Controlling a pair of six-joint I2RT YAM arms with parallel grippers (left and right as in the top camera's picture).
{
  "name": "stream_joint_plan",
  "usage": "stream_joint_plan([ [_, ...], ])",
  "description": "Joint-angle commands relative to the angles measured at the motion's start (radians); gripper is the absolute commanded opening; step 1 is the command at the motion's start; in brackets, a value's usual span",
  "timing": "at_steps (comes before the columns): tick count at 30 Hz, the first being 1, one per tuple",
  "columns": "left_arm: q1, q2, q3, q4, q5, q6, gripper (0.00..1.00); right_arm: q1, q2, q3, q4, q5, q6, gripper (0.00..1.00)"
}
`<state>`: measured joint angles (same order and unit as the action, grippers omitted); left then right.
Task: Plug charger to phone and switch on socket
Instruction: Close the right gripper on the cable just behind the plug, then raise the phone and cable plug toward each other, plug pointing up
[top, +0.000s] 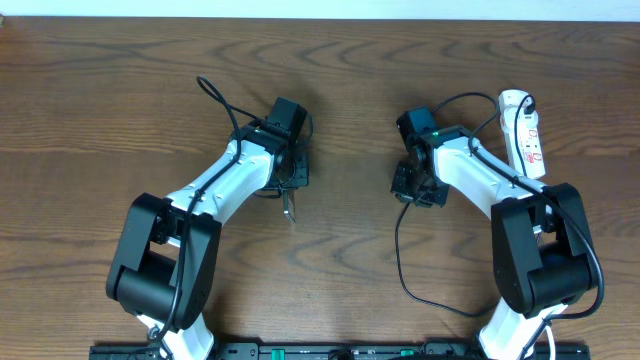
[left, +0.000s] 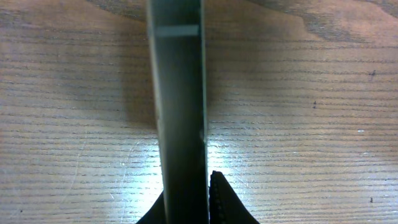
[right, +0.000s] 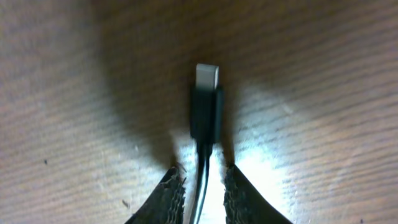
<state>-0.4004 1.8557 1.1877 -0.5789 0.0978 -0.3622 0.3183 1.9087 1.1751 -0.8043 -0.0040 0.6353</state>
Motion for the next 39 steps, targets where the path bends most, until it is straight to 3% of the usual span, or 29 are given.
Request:
stream_joint_plan([
  [1, 0.002, 0.008, 0.011, 0.0, -0.017, 0.002, 0.12, 0.003, 0.02, -0.013, 0.021, 0.046, 0.027, 0.17],
  [10, 0.002, 0.008, 0.011, 0.004, -0.016, 0.002, 0.11, 0.004, 0.02, -0.013, 0.023, 0.047, 0.04, 0.1],
  [17, 0.002, 0.007, 0.011, 0.007, -0.006, 0.002, 0.12, 0.003, 0.02, -0.013, 0.026, 0.05, 0.039, 0.14],
  [20, 0.002, 0.007, 0.011, 0.007, -0.001, 0.002, 0.12, -0.004, 0.02, -0.013, 0.031, 0.062, 0.037, 0.01],
  [26, 0.002, 0.007, 0.011, 0.011, -0.001, 0.002, 0.08, -0.014, 0.02, -0.013, 0.038, 0.066, 0.036, 0.01],
  [32, 0.028, -0.059, 0.015, 0.02, 0.079, 0.003, 0.07, -0.046, -0.039, 0.02, 0.037, -0.049, -0.198, 0.01],
  [39, 0.145, -0.266, 0.015, 0.106, 0.49, 0.002, 0.07, -0.143, -0.3, 0.022, 0.053, -0.475, -0.532, 0.01],
])
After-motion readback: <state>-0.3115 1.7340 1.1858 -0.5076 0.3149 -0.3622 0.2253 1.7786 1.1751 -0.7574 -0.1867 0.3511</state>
